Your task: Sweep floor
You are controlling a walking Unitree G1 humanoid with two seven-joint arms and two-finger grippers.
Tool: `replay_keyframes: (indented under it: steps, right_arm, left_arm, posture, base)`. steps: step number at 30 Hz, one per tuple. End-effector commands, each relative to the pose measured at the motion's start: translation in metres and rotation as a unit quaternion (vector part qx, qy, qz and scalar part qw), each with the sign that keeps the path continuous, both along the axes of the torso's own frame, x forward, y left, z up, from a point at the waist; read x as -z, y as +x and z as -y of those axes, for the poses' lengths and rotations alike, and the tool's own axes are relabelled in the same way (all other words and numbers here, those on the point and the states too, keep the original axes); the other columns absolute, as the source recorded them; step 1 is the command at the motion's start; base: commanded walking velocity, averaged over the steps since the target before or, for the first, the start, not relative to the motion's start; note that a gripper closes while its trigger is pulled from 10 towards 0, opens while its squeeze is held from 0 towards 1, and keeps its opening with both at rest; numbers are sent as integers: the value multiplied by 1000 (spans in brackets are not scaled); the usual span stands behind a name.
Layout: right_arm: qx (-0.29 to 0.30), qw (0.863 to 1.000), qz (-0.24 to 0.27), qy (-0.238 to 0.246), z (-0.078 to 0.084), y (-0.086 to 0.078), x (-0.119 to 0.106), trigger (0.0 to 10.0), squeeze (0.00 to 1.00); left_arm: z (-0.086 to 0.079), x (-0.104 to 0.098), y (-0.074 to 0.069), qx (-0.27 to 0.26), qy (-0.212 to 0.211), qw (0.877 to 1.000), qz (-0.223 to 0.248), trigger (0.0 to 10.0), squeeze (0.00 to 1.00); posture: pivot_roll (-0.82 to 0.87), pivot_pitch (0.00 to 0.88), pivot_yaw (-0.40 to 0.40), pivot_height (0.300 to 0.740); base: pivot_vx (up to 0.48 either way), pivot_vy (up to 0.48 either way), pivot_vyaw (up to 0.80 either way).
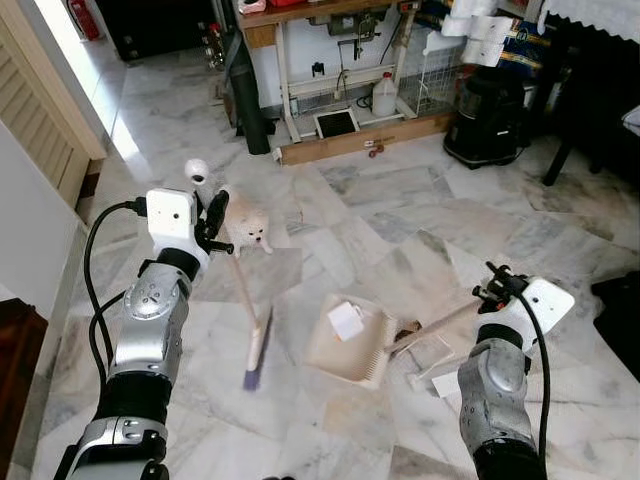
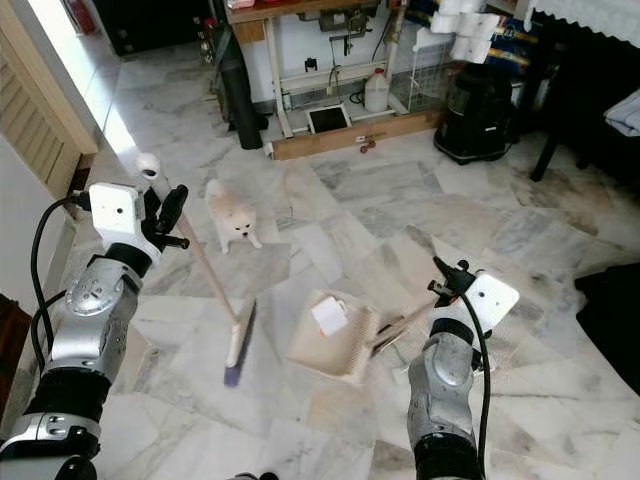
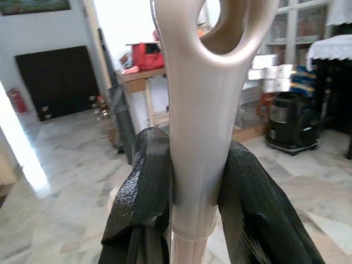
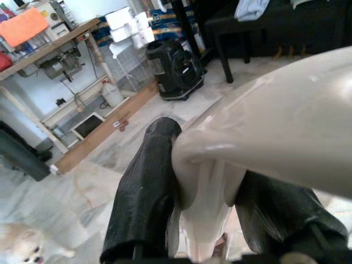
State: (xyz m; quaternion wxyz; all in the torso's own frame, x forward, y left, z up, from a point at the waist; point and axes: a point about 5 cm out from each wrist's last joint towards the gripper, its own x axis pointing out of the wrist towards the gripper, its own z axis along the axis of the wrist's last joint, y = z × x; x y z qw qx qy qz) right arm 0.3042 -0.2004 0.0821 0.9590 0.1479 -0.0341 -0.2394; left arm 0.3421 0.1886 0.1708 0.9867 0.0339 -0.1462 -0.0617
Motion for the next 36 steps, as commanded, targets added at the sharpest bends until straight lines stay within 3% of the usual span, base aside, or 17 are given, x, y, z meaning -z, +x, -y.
replay_keyframes:
  steps: [1, 13, 21, 29, 36]
  right_arm:
    - [-2, 999, 40, 7, -3, 5, -14, 10000, 0]
    - [-54, 994, 99, 8, -13, 6, -28, 10000, 0]
    - [-74, 993, 92, -5, -17, 7, -25, 10000, 0]
    - [-81, 990, 109, -32, -5, 17, -45, 10000, 0]
    - [-93, 989, 108, -49, -7, 20, -49, 10000, 0]
  left_arm:
    - [-2, -5, -3, -18, 13, 999, 26, 10000, 0]
    - [13, 16, -16, -46, -1, 999, 25, 10000, 0]
    - [4, 22, -17, -76, -16, 997, 22, 10000, 0]
    - [1, 13, -10, -91, -17, 995, 40, 10000, 0]
    - [-9, 11, -11, -112, -18, 992, 47, 10000, 0]
  posture:
    - [-11, 0, 82, 740]
    - [-18, 0, 65, 740]
    - [-23, 0, 53, 740]
    - [-33, 0, 14, 740]
    - [-37, 0, -1, 740]
  base:
    - [0, 0, 0]
    - [0, 0, 0]
    - [0, 0, 0]
    - [0, 0, 0]
    - [0, 0, 0]
